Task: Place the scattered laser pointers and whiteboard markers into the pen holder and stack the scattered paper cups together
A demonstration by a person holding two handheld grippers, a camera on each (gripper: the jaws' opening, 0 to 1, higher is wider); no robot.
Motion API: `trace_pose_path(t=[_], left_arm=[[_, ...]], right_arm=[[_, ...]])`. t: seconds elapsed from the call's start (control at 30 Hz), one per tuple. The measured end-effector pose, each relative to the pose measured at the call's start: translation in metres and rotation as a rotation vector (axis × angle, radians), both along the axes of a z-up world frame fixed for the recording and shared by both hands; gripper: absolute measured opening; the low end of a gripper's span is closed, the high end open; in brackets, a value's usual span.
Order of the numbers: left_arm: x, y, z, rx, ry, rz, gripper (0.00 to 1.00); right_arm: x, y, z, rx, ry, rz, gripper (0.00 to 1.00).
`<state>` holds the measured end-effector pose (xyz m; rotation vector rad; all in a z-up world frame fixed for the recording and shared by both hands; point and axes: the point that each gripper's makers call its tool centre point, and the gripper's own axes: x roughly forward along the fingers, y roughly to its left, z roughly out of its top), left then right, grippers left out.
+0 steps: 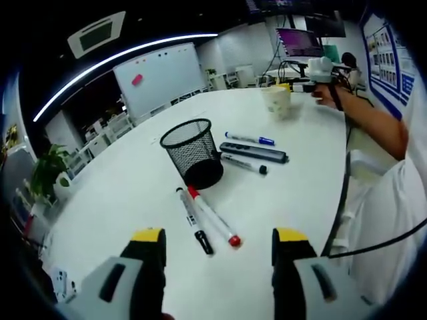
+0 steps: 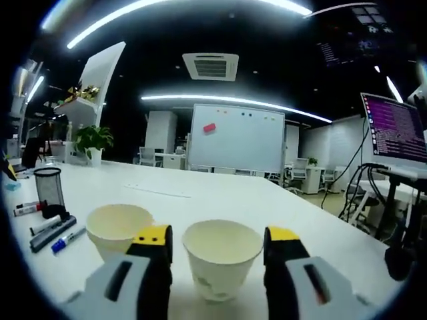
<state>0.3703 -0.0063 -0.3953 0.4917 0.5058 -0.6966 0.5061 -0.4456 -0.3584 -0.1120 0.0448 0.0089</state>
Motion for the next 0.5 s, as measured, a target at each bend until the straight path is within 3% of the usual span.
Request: trace_pose_path(t=[0.5], left_arm=[[0.0005,-0.0009,0.0025,-0.008,-0.001,-0.003,0.65]], right_arm=[[0.0006,-0.0065,-0.0083,-0.011,0.024,-0.017,0.49]])
